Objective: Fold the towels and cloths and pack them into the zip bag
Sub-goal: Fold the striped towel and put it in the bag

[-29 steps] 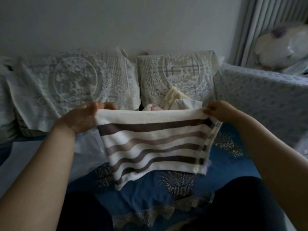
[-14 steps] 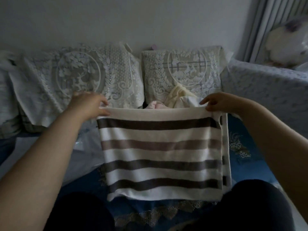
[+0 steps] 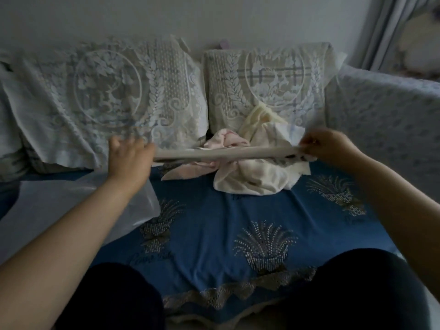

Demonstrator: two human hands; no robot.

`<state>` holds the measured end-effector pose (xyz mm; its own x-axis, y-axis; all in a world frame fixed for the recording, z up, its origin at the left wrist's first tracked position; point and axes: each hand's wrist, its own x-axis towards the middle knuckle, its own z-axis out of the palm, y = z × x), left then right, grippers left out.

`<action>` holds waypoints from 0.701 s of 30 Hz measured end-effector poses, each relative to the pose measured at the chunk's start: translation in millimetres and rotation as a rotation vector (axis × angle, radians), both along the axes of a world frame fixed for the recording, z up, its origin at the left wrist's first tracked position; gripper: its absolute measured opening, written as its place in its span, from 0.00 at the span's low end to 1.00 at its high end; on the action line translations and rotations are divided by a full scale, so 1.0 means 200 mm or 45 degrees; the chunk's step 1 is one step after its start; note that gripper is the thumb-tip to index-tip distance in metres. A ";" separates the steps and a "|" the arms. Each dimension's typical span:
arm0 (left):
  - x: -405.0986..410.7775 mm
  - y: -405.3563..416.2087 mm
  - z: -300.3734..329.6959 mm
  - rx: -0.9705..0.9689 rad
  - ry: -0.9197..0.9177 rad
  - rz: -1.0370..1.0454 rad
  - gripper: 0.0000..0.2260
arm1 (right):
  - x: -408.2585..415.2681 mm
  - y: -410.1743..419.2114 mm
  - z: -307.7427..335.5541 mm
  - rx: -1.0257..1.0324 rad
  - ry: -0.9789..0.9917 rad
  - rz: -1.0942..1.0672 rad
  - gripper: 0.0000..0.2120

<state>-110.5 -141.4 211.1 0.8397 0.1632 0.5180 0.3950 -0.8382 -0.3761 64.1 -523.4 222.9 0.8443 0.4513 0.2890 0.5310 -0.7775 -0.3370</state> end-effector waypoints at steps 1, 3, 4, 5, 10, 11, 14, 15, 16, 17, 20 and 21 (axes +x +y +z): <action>-0.03 -0.03 -0.05 0.028 0.250 0.028 0.08 | -0.02 -0.02 -0.06 -0.164 0.073 0.036 0.08; -0.09 -0.08 -0.16 0.013 0.719 0.000 0.06 | -0.06 -0.05 -0.20 -0.466 0.268 0.128 0.08; -0.12 -0.12 -0.20 -0.125 0.923 -0.048 0.05 | -0.08 -0.07 -0.27 -0.595 0.424 0.190 0.07; -0.15 -0.14 -0.24 -0.318 1.142 -0.071 0.03 | -0.09 -0.08 -0.33 -0.701 0.615 0.261 0.07; -0.21 -0.23 -0.43 -0.728 1.857 -0.097 0.06 | -0.07 -0.14 -0.52 -1.155 1.239 0.417 0.07; -0.20 -0.22 -0.45 -0.736 1.848 -0.097 0.04 | -0.05 -0.13 -0.54 -1.134 1.242 0.398 0.07; -0.10 -0.13 -0.51 -0.918 1.634 -0.072 0.07 | 0.04 -0.10 -0.58 -0.904 1.064 0.325 0.05; -0.06 -0.08 -0.52 -0.990 1.494 -0.038 0.07 | 0.08 -0.08 -0.61 -0.782 0.933 0.285 0.03; -0.02 -0.04 -0.53 -1.051 1.351 -0.013 0.08 | 0.12 -0.05 -0.65 -0.638 0.785 0.231 0.03; 0.01 -0.01 -0.55 -1.093 1.202 0.032 0.08 | 0.16 -0.02 -0.69 -0.463 0.643 0.140 0.04; 0.13 0.01 -0.66 -1.171 0.889 0.149 0.11 | 0.24 0.07 -0.81 -0.060 0.446 -0.134 0.04; 0.16 0.00 -0.71 -1.168 0.875 0.181 0.14 | 0.25 0.09 -0.85 -0.072 0.482 -0.172 0.06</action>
<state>-77.9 -141.7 69.2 0.8423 0.3576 -0.4033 0.4558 -0.8719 0.1789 115.0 -504.9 53.5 0.9391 0.3351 -0.0760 0.2691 -0.8548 -0.4437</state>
